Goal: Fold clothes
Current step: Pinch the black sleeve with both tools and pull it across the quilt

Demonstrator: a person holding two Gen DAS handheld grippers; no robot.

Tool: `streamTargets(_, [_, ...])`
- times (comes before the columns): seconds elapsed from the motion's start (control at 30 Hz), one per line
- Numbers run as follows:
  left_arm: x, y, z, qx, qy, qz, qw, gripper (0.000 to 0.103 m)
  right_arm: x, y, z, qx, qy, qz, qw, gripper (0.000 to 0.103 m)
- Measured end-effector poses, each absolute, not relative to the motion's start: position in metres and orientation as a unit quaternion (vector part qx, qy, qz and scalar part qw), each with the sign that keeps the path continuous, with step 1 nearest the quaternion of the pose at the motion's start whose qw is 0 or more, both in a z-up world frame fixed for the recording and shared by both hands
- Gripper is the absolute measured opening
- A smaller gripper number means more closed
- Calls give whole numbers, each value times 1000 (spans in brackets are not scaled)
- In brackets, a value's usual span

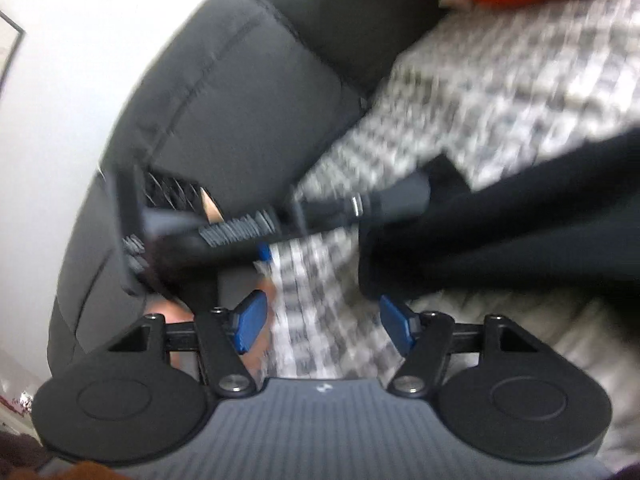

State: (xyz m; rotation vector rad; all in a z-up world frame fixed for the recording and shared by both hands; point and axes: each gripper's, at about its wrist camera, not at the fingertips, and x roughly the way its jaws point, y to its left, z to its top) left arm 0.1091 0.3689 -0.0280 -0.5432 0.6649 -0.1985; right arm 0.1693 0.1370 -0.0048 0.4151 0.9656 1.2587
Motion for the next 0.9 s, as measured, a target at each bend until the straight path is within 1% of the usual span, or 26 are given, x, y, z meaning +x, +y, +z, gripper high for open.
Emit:
streamTargets(0.1, [106, 378, -28, -289, 313, -89, 900, 49, 175, 125, -1, 200, 414, 536, 708, 67])
streamTargets(0.13, [105, 379, -28, -285, 312, -84, 902, 47, 176, 124, -3, 203, 411, 524, 718, 65])
streamTargets(0.17, [104, 379, -27, -281, 312, -78, 904, 47, 177, 122, -5, 206, 407, 513, 727, 63])
streamTargets(0.2, [103, 379, -26, -277, 311, -74, 906, 47, 178, 121, -7, 208, 405, 502, 735, 54])
streamTargets(0.23, [103, 377, -25, -271, 308, -75, 909, 47, 179, 118, -8, 211, 402, 494, 742, 50])
streamTargets(0.37, [105, 364, -23, -234, 305, -77, 920, 47, 182, 104, -7, 220, 374, 456, 777, 49])
streamTargets(0.47, [110, 348, -27, -190, 324, -64, 925, 47, 187, 113, -1, 185, 330, 424, 823, 49])
streamTargets(0.57, [112, 329, -29, -130, 347, -56, 927, 47, 192, 136, 4, 104, 294, 397, 863, 43])
streamTargets(0.6, [112, 324, -28, -110, 350, -54, 929, 47, 190, 142, 0, 70, 304, 385, 869, 44])
streamTargets(0.7, [110, 318, -26, -81, 356, -52, 930, 49, 185, 147, -18, 0, 356, 363, 861, 38])
streamTargets(0.77, [109, 316, -24, -71, 357, -54, 930, 50, 181, 140, -17, -8, 362, 363, 858, 36])
streamTargets(0.9, [108, 309, -25, -50, 355, -71, 931, 53, 186, 124, -18, 25, 383, 375, 844, 34])
